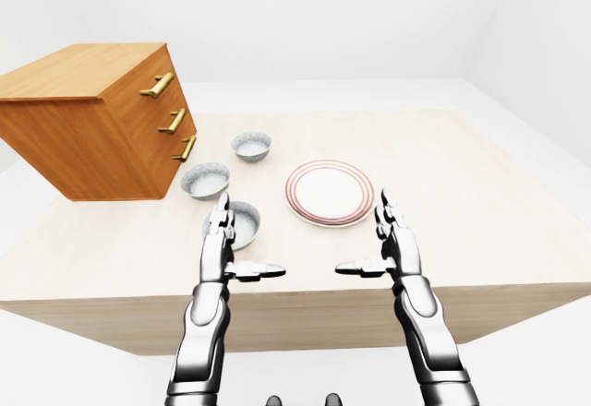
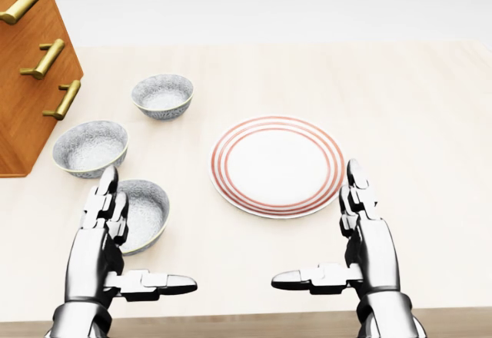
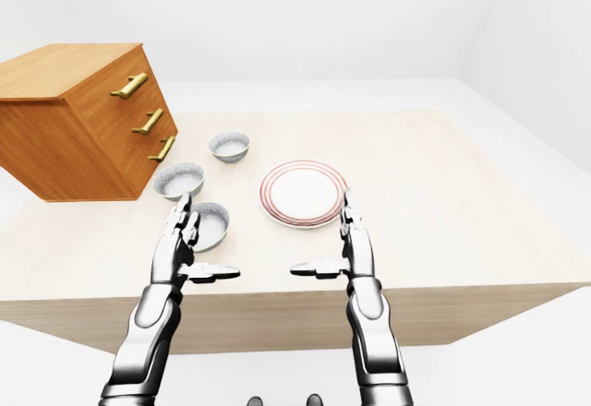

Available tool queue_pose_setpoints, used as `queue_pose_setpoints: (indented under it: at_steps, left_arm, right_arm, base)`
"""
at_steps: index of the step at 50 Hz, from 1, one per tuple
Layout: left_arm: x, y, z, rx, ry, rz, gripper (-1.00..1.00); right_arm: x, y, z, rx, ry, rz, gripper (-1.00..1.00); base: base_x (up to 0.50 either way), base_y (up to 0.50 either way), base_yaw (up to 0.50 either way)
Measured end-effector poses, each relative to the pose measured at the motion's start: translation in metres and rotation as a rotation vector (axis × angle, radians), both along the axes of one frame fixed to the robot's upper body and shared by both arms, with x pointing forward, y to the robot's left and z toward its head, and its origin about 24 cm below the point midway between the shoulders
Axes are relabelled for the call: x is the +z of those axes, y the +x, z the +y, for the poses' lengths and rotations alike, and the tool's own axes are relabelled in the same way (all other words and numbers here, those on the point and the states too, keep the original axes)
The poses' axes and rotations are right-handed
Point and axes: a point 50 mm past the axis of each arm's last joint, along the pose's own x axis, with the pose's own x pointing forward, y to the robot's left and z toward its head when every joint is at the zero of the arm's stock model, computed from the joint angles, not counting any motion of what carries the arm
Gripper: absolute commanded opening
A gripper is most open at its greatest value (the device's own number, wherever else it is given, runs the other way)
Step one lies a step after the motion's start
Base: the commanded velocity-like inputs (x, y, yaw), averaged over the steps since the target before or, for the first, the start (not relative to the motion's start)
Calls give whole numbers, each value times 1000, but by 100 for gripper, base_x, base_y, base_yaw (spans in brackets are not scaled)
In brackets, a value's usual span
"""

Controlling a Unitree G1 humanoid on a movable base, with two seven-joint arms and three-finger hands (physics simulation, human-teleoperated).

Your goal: Put the bowl at the front on the plate.

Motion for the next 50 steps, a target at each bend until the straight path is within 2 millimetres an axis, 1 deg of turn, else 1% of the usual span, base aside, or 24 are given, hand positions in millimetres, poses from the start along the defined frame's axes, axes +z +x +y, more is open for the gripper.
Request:
queue_pose_setpoints:
  at_steps: [19, 31, 38, 50]
  left_arm:
    - [12, -2, 8, 7, -4, -9, 100]
    - [42, -7, 12, 7, -7, -139, 100]
    - [55, -10, 15, 11, -7, -195, 100]
    - [64, -13, 17, 15, -6, -232, 100]
  right_arm:
    - [12, 0, -9, -4, 2, -10, 100]
    - [43, -3, -14, -13, 5, -139, 100]
    - [58, -6, -17, -18, 7, -206, 100]
    - [71, -11, -19, -9, 18, -264, 100]
  base:
    - [0, 0, 0]
    - [0, 0, 0]
    - [0, 0, 0]
    - [50, 0, 0]
